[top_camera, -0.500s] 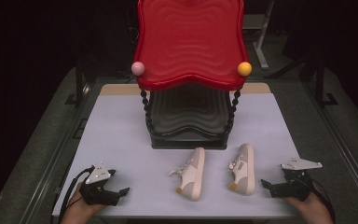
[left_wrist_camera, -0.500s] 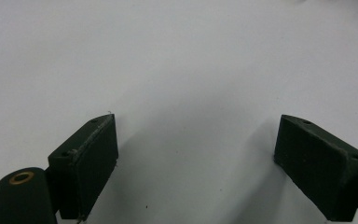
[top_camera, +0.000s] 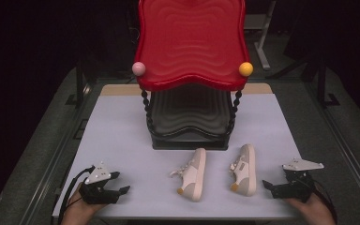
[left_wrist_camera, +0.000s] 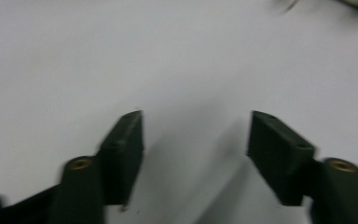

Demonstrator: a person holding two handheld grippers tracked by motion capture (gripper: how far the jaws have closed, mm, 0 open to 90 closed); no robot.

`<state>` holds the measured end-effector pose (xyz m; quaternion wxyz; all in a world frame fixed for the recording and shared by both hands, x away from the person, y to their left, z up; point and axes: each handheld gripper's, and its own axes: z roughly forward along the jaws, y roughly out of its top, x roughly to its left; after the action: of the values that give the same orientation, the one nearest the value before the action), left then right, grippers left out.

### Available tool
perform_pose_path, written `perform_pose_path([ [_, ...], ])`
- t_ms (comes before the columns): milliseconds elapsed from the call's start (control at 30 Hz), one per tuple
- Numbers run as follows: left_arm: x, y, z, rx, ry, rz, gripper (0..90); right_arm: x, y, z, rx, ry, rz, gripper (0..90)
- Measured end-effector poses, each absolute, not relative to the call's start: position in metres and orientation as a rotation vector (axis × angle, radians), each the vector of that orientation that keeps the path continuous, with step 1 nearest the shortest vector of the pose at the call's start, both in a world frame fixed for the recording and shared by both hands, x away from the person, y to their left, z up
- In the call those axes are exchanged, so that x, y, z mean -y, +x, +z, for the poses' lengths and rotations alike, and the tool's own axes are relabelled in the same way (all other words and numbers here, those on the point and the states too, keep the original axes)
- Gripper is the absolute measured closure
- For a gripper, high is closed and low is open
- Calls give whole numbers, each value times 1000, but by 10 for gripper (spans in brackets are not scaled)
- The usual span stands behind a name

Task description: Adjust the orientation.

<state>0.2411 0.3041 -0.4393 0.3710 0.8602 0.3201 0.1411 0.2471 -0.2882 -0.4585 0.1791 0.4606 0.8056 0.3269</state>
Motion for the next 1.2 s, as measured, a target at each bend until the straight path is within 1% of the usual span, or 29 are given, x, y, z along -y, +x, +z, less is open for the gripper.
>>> perform_pose_path([
  [33,-300,240,-434,-788,2196,362,536,288,247,-458,-2278,1303,924,21],
  [67,-300,240,-434,-788,2196,362,603,288,247,-458,-2278,1303,924,21],
  [100,-298,240,-431,-777,2189,352,603,288,247,-458,-2278,1303,924,21],
  [133,-295,240,-427,-770,2183,336,768,288,247,-458,-2277,1303,924,21],
  [167,-293,240,-425,-758,2181,319,768,288,247,-458,-2277,1303,924,21],
  [200,-290,241,-422,-751,2178,313,850,288,247,-458,-2278,1303,924,21],
  [233,-288,241,-420,-750,2175,304,897,288,247,-458,-2278,1303,924,21],
  [267,-284,243,-417,-735,2168,276,899,288,247,-459,-2277,1302,925,21],
  [533,-266,250,-411,-655,2135,232,899,288,247,-459,-2278,1303,924,21],
  [600,-257,253,-408,-626,2114,199,898,288,247,-459,-2278,1302,924,21],
  [700,-250,255,-407,-603,2103,183,898,288,247,-459,-2277,1302,924,21],
  [967,-218,261,-400,-514,2088,124,898,288,247,-459,-2278,1302,925,21],
  [1067,-200,263,-399,-473,2094,100,898,288,247,-459,-2276,1301,928,21],
  [1200,-188,265,-400,-447,2109,85,898,288,247,-459,-2276,1301,927,21],
])
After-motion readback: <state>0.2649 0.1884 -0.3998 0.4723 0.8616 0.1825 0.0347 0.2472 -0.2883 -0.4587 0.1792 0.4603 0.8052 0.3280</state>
